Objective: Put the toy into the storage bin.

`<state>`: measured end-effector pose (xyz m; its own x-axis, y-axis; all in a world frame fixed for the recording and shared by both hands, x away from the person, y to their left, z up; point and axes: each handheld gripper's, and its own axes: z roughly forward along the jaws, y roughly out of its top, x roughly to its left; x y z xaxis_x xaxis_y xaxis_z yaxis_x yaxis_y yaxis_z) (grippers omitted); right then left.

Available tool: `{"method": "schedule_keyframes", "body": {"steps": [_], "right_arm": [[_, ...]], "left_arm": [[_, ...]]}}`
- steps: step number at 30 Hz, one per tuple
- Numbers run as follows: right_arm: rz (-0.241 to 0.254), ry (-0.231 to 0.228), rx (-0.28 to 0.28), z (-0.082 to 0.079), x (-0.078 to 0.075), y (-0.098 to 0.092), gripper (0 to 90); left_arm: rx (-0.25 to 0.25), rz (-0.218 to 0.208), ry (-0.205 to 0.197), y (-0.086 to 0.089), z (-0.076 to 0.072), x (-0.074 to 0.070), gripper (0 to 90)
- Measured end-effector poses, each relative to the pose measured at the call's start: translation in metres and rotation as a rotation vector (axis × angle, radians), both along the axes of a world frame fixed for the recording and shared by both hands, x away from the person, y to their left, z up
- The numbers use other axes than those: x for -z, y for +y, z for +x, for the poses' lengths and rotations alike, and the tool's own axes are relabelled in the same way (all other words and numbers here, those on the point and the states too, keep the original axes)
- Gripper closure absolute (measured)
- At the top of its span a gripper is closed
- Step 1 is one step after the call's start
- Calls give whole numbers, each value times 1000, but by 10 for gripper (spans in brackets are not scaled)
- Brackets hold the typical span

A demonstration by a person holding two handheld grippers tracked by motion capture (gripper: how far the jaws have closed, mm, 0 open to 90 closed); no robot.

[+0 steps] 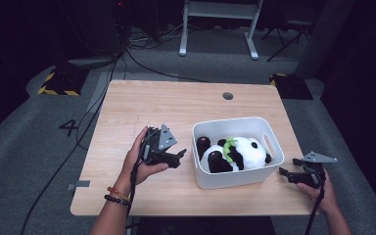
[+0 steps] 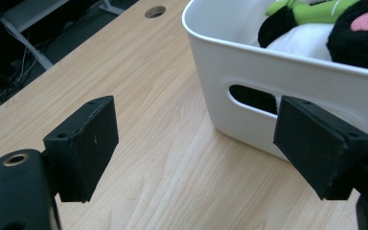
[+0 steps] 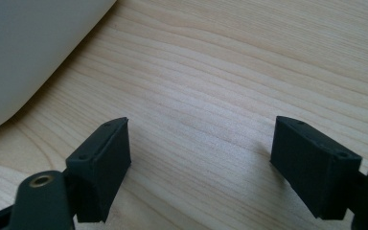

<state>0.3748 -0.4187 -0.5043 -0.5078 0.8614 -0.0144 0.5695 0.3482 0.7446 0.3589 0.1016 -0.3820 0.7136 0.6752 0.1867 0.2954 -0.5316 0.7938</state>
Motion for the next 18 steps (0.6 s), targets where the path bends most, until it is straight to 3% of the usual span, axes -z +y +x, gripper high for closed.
{"method": "schedule_keyframes", "body": {"steps": [5, 10, 18], "right_arm": [[0, 0, 0, 0, 0, 0, 213], [0, 0, 0, 0, 0, 0, 213], [0, 0, 0, 0, 0, 0, 213]], "left_arm": [[-8, 12, 14, 3, 0, 4, 158], [1, 103, 24, 8, 2, 12, 158], [-8, 106, 55, 11, 2, 23, 157]]}}
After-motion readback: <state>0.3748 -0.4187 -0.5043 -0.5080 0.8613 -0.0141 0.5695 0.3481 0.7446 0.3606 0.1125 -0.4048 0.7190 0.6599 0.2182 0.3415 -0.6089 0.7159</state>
